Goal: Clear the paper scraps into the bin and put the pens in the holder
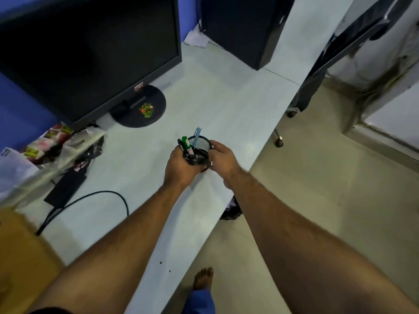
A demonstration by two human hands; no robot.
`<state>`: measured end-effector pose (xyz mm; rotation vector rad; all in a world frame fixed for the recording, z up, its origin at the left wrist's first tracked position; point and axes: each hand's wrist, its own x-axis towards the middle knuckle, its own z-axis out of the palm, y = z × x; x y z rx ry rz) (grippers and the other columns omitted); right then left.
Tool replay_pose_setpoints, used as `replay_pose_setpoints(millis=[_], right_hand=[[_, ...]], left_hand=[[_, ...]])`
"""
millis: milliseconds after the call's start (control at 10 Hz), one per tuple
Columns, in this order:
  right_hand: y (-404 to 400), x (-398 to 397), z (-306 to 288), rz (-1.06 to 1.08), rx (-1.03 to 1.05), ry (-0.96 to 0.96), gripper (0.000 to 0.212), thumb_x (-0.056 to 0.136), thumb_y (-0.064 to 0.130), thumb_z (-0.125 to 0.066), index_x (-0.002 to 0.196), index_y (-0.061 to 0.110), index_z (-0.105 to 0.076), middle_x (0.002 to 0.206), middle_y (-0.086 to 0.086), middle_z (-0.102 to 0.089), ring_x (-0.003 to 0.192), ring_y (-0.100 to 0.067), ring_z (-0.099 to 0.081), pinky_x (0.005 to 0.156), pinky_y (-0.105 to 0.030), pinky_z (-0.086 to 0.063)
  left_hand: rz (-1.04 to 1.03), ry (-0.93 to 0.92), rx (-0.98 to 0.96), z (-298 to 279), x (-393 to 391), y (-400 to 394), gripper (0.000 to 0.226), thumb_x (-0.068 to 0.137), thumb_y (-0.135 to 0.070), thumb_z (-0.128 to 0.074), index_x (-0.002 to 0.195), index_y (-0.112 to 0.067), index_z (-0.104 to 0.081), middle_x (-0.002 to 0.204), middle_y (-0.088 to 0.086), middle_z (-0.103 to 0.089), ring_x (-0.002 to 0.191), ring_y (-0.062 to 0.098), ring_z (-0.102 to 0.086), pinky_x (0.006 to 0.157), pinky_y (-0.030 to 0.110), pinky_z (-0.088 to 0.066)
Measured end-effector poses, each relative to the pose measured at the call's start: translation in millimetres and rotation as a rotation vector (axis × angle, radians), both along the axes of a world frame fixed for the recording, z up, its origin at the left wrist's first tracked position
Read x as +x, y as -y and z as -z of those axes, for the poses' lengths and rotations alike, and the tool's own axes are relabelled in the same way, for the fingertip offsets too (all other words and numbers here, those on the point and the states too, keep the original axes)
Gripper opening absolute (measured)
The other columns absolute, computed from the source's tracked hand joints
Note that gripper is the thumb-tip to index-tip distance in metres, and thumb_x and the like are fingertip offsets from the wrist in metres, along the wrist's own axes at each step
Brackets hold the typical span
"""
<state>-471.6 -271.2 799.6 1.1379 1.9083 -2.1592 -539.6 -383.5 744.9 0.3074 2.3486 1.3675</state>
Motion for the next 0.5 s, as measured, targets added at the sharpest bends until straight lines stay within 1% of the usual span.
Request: replay_pose_setpoints(millis=[100,200,300,400,500], right_hand=[[-5.5,-5.5,11.8,0.009,-0.043,0.013,0.043,0.087,-0.006,-0.041,0.108,0.023,-0.065,0.095,0.002,-0.071,0.08,-0.009,-0.066,0.069,-0.023,-0.056],[-10.5,-3.2,7.5,-0.011,-0.126,0.019,0.041,0.089,-0.004,-0.04,0.109,0.024,-0.062,0.089,0.006,-0.067,0.081,-0.009,-0.063,0.067,-0.018,-0.054],[-7.8,4.7,7.3,0.155,-0.073,0.056,0.039,0.092,0.012,-0.05,0.129,0.021,-0.057,0.105,0.002,-0.063,0.1,-0.018,-0.058,0.094,-0.036,-0.048],[2.3,36.2,-1.0,0.316,0.021,0.084,0.022,0.091,0.019,-0.055,0.11,0.015,-0.065,0.096,-0.001,-0.066,0.09,-0.023,-0.061,0.077,-0.035,-0.052],[4.6,74.6,-15.2,0.328,0.009,0.059,0.009,0.094,0.017,-0.055,0.096,0.015,-0.063,0.084,-0.002,-0.067,0.075,-0.02,-0.06,0.061,-0.027,-0.047]], left_hand=[[-0.017,-0.015,-0.088,14.4,-6.4,-2.0,0.074,0.048,-0.048,-0.087,0.114,-0.03,-0.059,0.103,-0.014,-0.072,0.091,0.006,-0.069,0.081,0.035,-0.059],[-0.053,0.005,-0.103,11.7,-3.1,-5.3,0.081,0.047,-0.049,-0.088,0.118,-0.027,-0.056,0.108,-0.012,-0.07,0.095,0.01,-0.069,0.083,0.036,-0.058],[-0.153,0.107,-0.197,5.9,9.7,-5.7,0.085,0.06,-0.044,-0.088,0.128,-0.012,-0.049,0.127,0.005,-0.061,0.112,0.025,-0.062,0.091,0.035,-0.053],[-0.25,0.217,-0.275,1.1,47.7,1.3,0.063,0.07,-0.039,-0.081,0.12,-0.01,-0.055,0.123,0.011,-0.062,0.105,0.034,-0.064,0.089,0.038,-0.056],[-0.247,0.156,-0.233,-16.8,79.0,-4.5,0.03,0.078,-0.036,-0.07,0.098,-0.015,-0.067,0.104,0.007,-0.071,0.089,0.032,-0.068,0.081,0.039,-0.059]])
